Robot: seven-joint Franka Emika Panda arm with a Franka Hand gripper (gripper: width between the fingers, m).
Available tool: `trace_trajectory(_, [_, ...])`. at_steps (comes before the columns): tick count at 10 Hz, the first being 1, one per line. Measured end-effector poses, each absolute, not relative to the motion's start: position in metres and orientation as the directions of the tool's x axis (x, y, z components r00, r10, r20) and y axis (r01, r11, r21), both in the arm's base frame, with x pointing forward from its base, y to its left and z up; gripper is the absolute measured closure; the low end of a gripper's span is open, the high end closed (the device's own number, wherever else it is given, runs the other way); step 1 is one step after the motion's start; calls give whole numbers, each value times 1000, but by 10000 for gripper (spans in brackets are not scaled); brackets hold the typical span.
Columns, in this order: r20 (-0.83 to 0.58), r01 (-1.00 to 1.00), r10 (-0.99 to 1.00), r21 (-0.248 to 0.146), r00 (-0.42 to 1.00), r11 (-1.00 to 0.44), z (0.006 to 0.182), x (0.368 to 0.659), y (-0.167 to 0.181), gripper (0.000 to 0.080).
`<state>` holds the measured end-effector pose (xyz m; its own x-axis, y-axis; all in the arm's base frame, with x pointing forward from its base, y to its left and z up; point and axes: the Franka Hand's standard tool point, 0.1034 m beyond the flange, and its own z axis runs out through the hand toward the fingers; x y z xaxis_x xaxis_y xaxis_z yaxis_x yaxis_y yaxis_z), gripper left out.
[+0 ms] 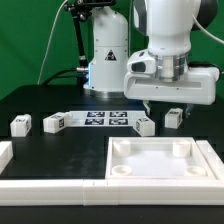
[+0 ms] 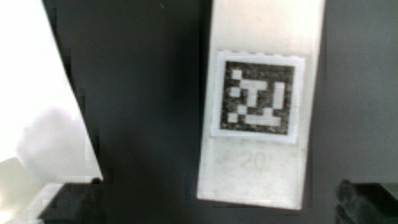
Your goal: Assemble one leg
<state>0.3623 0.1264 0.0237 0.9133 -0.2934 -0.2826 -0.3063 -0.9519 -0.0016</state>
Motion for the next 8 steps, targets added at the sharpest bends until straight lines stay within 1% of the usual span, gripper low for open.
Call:
trace_trajectory(1, [-346,-310,-292,2,892,-951,23,363,128,151])
trace_trajectory(2, [-439,-303,-276,10,855,-953,23,359,128,151])
trace_trajectory(3, [-488,-300,-268,12,831,-954,23,360,128,151])
trace_trajectory(5, [-645,-301,-246,27,723,-953,30,359,130,151])
trace_trajectory(8, [-793,-288,-212,49,571,-956,29,357,131,151])
